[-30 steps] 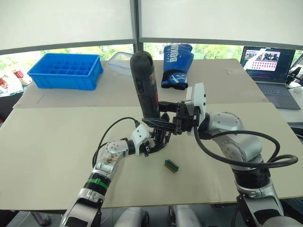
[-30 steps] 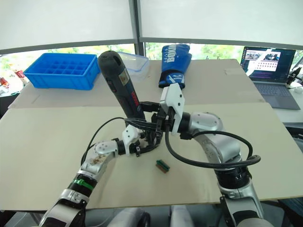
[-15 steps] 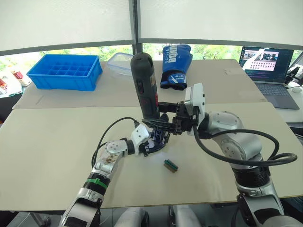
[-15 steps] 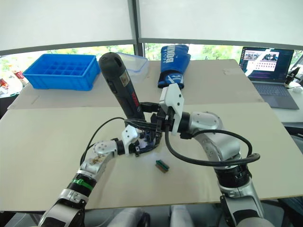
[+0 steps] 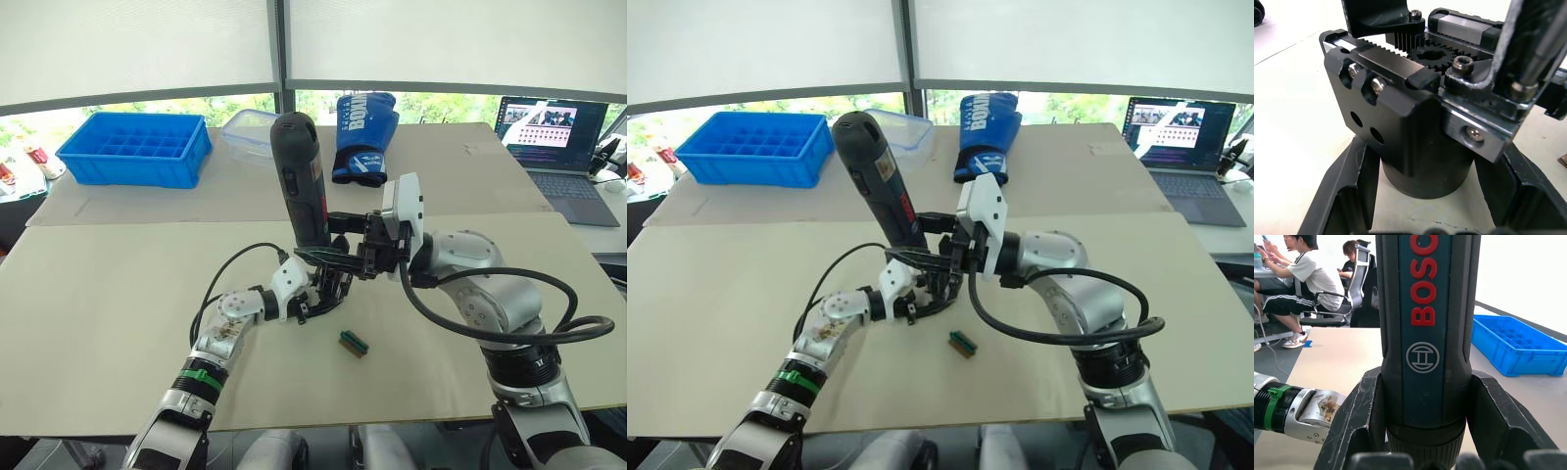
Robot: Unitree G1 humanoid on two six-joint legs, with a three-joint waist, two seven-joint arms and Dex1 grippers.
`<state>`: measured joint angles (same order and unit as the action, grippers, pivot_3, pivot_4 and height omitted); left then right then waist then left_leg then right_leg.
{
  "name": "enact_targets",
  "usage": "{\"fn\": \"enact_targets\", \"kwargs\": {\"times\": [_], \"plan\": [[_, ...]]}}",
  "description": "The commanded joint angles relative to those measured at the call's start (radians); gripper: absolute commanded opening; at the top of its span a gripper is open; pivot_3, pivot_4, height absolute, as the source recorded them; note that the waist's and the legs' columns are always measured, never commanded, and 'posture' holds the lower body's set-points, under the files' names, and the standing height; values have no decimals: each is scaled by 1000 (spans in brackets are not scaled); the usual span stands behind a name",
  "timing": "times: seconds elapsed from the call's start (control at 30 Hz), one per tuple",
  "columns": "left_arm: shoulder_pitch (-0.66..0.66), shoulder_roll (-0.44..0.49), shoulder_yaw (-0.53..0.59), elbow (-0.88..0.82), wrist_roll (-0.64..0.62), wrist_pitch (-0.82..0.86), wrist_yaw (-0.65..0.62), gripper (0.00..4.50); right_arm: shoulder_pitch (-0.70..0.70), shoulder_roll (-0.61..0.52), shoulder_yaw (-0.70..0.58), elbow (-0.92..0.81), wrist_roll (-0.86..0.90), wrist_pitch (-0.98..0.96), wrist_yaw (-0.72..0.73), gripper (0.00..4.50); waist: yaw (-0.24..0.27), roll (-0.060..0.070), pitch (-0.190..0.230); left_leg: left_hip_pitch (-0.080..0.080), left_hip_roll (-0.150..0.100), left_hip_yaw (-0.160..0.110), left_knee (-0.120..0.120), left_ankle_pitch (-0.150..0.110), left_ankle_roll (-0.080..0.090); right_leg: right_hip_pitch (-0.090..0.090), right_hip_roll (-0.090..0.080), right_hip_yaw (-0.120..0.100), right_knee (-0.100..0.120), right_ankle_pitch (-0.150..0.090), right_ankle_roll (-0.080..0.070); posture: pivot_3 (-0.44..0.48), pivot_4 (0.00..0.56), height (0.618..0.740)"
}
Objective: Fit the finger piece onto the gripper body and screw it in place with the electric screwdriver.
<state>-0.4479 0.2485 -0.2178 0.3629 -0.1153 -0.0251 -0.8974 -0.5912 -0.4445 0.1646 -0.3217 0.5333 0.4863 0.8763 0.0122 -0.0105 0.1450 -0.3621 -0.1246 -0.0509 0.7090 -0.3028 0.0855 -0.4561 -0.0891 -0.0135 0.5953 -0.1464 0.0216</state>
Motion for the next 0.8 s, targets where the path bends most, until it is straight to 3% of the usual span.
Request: {"fn": "enact_targets", "kwargs": {"times": [0.03,0.33,0.6,0.73,0.77,0.8], "plan": [[-30,1,16,-17,-3,-35,8,2299,23,-36,16,42,-32,46,5,1912,0,0,0,0,0,0,0,0,0,0,0,0,0,0,0,0,150,740],[-14,4,1,-11,2,-36,-7,2299,-153,37,-151,-94,231,37,11,1912,-1,0,1,-7,0,0,0,1,0,-6,-1,0,0,0,0,0,150,740],[-19,-3,-6,5,6,-11,-7,2299,-207,5,-249,-133,424,164,-78,1912,0,1,1,-8,-1,0,-1,1,1,-6,-1,0,-1,0,0,0,150,740],[5,29,4,-37,-12,19,-35,4161,-167,-93,-350,-154,674,339,-203,1912,2,1,1,-8,0,-1,-1,1,1,-6,-2,1,-1,0,0,0,150,740],[20,48,10,-63,-19,31,-47,4498,-142,-144,-382,-152,781,390,-247,1912,2,1,1,-8,0,-1,-1,1,1,-6,-2,1,-1,0,0,0,150,740],[37,70,15,-87,-26,42,-62,4500,-113,-205,-410,-145,892,439,-289,1912,1,1,1,-8,0,-1,-2,1,1,-6,-3,1,-1,0,0,0,150,740]]}}
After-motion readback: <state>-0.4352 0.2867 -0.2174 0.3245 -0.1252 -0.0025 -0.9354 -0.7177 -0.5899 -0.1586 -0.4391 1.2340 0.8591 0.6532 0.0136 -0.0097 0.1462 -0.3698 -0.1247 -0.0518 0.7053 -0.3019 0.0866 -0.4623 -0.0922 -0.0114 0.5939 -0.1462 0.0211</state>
